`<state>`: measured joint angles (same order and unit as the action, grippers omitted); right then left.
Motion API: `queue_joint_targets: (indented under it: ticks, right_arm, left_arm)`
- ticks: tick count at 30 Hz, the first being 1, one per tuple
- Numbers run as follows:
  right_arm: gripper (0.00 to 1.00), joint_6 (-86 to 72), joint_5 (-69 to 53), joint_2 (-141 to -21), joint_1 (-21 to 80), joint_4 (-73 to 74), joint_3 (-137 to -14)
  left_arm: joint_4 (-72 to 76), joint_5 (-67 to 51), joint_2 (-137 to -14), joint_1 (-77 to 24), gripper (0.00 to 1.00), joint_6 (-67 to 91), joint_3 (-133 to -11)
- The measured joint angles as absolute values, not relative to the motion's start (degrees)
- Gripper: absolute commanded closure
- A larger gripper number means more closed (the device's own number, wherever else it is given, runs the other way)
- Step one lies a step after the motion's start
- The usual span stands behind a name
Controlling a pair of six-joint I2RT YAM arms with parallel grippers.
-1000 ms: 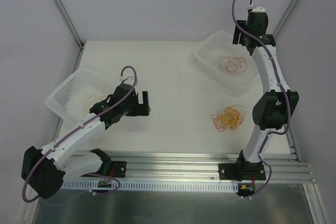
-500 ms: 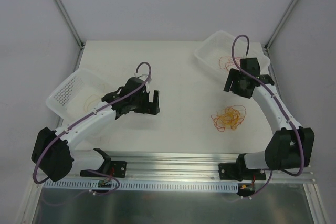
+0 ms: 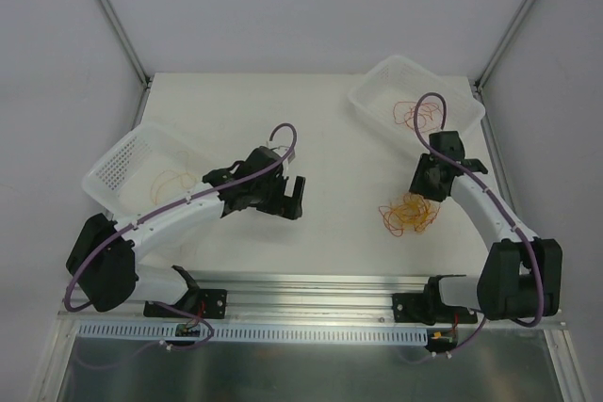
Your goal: Untangle the cables
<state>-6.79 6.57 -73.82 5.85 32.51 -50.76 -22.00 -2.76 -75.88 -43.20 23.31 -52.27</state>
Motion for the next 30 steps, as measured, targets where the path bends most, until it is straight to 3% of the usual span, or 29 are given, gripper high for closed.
queue_joint_targets:
  ticks: [8, 12, 20, 30]
  right_arm:
    - [0.82, -5.78, 7.03, -75.99, 5.82, 29.45, -48.82]
    - [0.99, -5.08, 7.27, -76.09, 6.28, 29.34, -48.73]
    - [0.99, -7.33, 5.04, -73.01, 14.00, 31.40, -50.41]
    - [0.99, -12.82, 1.87, -70.59, 32.18, 31.94, -64.47]
  left_arm:
    - [-21.91, -2.70, -75.57, -43.57, 0.01, 24.23, -52.25]
    - [-21.91, -2.66, -75.09, -43.68, 0.01, 24.84, -52.16]
    - [-21.87, -2.57, -74.98, -44.34, 0.01, 25.71, -52.21]
    - [-19.92, -2.59, -74.32, -44.53, 0.01, 26.50, -52.90]
